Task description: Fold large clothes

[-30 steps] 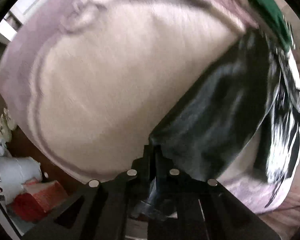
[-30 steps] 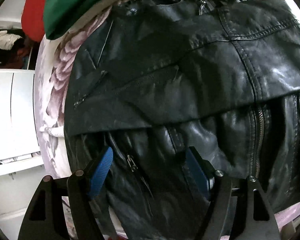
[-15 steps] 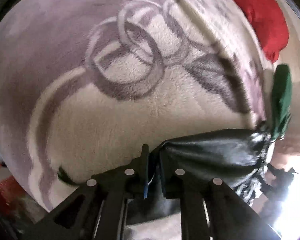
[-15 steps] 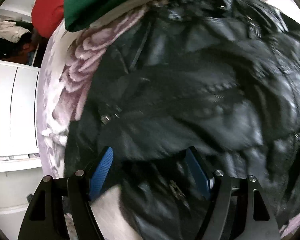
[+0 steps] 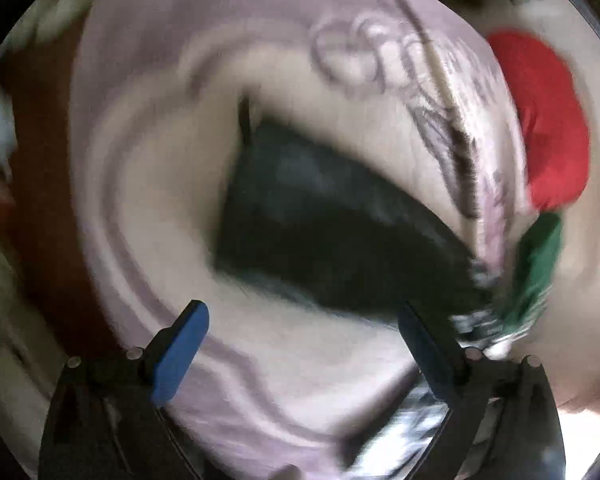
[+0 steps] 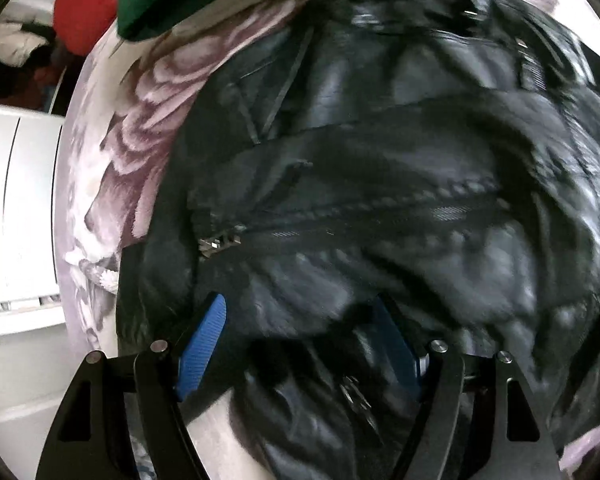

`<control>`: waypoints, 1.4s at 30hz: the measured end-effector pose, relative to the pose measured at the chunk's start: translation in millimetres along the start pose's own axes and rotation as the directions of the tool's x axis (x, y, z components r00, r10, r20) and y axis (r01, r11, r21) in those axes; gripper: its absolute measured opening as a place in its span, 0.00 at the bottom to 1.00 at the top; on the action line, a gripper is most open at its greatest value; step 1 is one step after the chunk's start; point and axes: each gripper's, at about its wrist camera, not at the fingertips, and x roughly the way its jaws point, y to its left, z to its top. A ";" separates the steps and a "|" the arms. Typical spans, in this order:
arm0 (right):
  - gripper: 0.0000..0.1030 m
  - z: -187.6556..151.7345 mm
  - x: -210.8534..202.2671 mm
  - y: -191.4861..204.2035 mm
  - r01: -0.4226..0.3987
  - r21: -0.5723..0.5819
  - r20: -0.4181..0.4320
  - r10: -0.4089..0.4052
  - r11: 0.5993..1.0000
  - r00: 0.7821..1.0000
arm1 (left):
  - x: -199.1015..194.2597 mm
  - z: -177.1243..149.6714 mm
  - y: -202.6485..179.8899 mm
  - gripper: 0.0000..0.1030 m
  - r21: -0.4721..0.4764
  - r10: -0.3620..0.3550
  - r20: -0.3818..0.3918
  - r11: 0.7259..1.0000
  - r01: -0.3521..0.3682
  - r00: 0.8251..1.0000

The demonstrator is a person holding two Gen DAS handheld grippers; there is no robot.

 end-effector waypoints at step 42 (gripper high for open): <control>0.75 26.1 -150.5 -234.1 -0.106 0.109 0.115 0.094 0.988 0.989 | 25.2 -193.1 -414.5 0.02 0.678 -0.153 0.500 0.682 -0.275 0.853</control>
